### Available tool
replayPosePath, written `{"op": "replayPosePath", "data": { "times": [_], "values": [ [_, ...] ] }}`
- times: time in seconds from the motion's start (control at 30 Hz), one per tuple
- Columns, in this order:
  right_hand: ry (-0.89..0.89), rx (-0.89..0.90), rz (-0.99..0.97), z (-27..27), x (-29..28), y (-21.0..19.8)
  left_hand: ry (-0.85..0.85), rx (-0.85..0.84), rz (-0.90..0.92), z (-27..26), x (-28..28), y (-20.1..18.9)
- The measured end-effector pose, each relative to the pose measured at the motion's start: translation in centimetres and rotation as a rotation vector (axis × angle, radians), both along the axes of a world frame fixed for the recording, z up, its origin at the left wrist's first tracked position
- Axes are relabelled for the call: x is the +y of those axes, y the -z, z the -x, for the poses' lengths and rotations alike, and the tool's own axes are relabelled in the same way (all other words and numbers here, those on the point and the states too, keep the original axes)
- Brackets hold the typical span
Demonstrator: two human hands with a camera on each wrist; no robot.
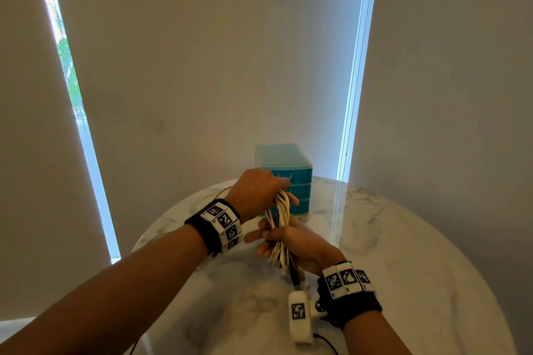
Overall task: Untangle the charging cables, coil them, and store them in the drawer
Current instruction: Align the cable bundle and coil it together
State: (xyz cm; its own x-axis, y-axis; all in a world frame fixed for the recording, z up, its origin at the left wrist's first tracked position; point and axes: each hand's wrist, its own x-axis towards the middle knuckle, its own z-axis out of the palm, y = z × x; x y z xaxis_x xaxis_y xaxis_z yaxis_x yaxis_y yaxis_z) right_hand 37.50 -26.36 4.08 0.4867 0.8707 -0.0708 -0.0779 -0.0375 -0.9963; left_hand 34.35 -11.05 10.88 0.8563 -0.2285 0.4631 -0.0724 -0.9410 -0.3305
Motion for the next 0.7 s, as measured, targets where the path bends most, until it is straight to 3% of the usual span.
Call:
{"op": "replayPosePath", "data": {
  "times": [0.13, 0.3, 0.53, 0.7],
  "values": [
    [-0.055, -0.048, -0.002, -0.1, -0.4, 0.4, 0.033, 0.008, -0.04, -0.2, 0.4, 0.6],
    [-0.149, 0.084, 0.014, -0.2, -0.7, 0.3, 0.035, 0.064, 0.166, -0.2, 0.7, 0.5],
    [-0.107, 0.05, 0.119, -0.3, -1.0, -0.6, -0.059, 0.387, 0.411, -0.6, 1.7, -0.7],
    [-0.122, 0.017, 0.146, -0.8, -2.1, -0.6, -0.038, 0.647, 0.607, 0.1, 3.1, -2.0]
  ]
}}
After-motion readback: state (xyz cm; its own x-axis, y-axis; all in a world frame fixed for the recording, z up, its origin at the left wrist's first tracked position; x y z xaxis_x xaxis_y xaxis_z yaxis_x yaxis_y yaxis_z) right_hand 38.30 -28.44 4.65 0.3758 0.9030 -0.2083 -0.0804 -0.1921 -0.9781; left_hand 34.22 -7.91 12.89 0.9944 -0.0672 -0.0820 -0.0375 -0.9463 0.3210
